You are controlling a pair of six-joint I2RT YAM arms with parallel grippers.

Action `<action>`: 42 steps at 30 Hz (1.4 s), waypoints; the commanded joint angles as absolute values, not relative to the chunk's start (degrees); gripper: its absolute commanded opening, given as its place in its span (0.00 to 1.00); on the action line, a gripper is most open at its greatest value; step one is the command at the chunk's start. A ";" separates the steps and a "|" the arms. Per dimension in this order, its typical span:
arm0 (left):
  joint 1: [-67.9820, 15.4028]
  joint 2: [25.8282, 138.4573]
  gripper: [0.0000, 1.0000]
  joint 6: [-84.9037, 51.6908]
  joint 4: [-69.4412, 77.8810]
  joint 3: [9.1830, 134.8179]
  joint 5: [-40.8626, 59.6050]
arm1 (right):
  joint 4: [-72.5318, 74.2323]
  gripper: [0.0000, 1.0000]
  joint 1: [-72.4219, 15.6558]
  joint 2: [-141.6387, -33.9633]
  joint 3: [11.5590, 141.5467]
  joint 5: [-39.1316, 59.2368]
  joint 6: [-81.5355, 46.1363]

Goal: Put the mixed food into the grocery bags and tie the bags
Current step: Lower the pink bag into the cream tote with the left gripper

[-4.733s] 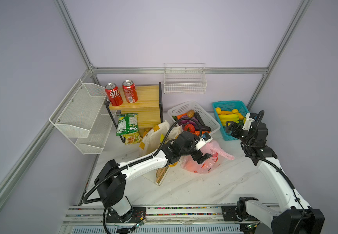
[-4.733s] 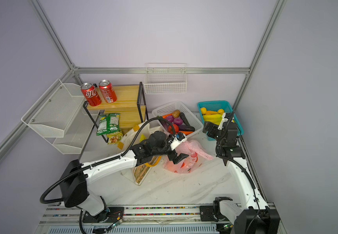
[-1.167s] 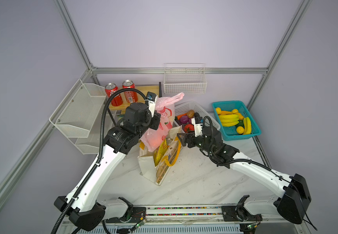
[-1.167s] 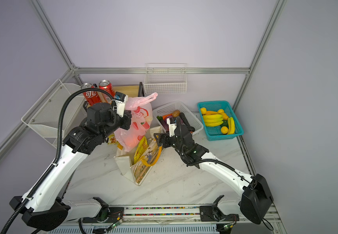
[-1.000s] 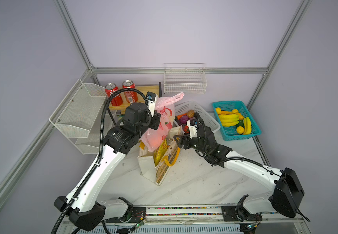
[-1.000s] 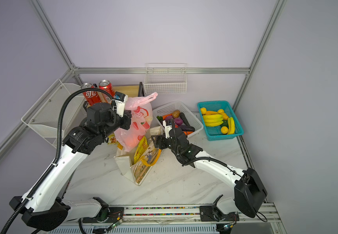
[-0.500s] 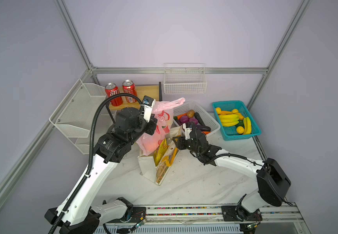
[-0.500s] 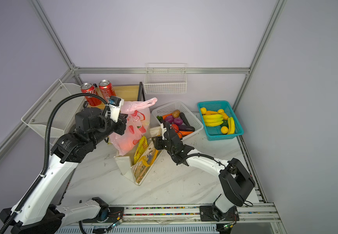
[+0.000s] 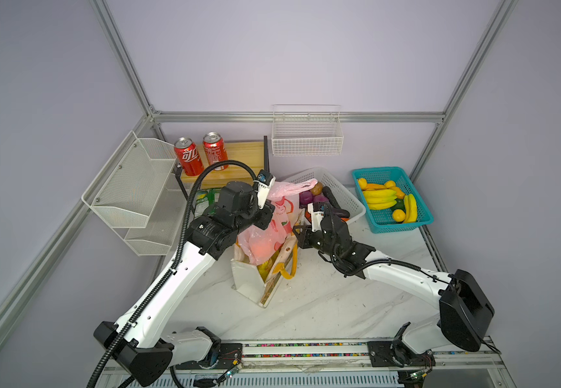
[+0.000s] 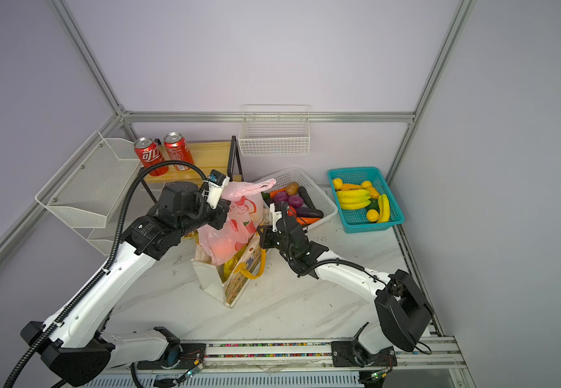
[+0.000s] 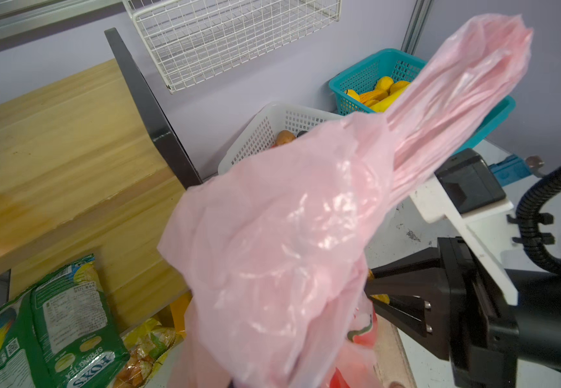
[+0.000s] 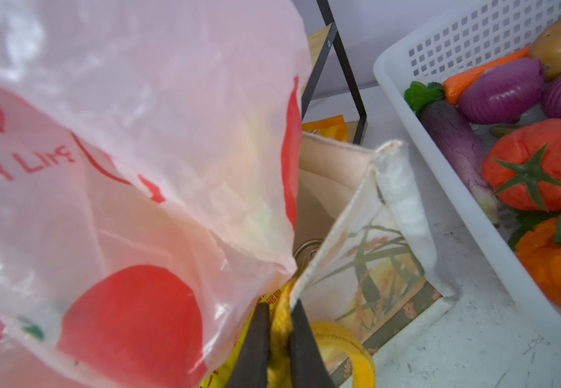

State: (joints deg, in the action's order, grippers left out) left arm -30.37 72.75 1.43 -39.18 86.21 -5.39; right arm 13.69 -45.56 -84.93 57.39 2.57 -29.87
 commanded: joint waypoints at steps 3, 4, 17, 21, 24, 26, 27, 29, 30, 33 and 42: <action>-30.14 70.73 0.00 -0.14 -34.39 87.12 -7.42 | 15.67 0.06 -45.79 -81.50 57.68 2.52 -30.19; -30.15 70.81 0.00 0.15 -34.93 86.76 -7.77 | 15.56 0.06 -45.75 -81.24 57.74 2.29 -30.15; -33.00 68.93 0.00 -5.24 -48.59 77.09 -16.97 | 21.09 0.05 -45.78 -79.01 54.43 -0.02 -33.87; -35.37 72.21 0.00 -7.88 -49.61 75.81 -17.13 | 22.93 0.04 -45.79 -79.01 53.61 0.26 -34.53; -36.71 75.64 0.00 -7.91 -51.02 76.21 -16.19 | 22.26 0.04 -45.79 -78.95 53.96 -0.13 -33.92; -36.74 77.70 0.00 -7.39 -51.91 76.51 -13.92 | 21.74 0.04 -45.79 -78.98 54.23 -0.58 -33.14; -36.75 78.76 0.00 -7.38 -52.55 76.59 -12.66 | 21.30 0.04 -45.79 -77.36 54.23 -1.36 -33.13; -36.72 80.39 0.00 -7.49 -54.10 76.98 -11.83 | 20.13 0.04 -45.80 -76.07 54.41 -2.97 -33.01; -36.74 81.55 0.00 -7.51 -55.04 77.08 -11.91 | 19.55 0.04 -45.75 -75.42 54.49 -3.91 -32.56; -36.54 83.25 0.00 -6.79 -56.64 76.75 -12.12 | 17.40 0.04 -45.45 -74.03 54.99 -6.22 -31.15; -35.01 85.26 0.00 -2.78 -58.43 74.38 -1.01 | 17.10 0.04 -44.57 -75.54 54.89 -3.80 -30.32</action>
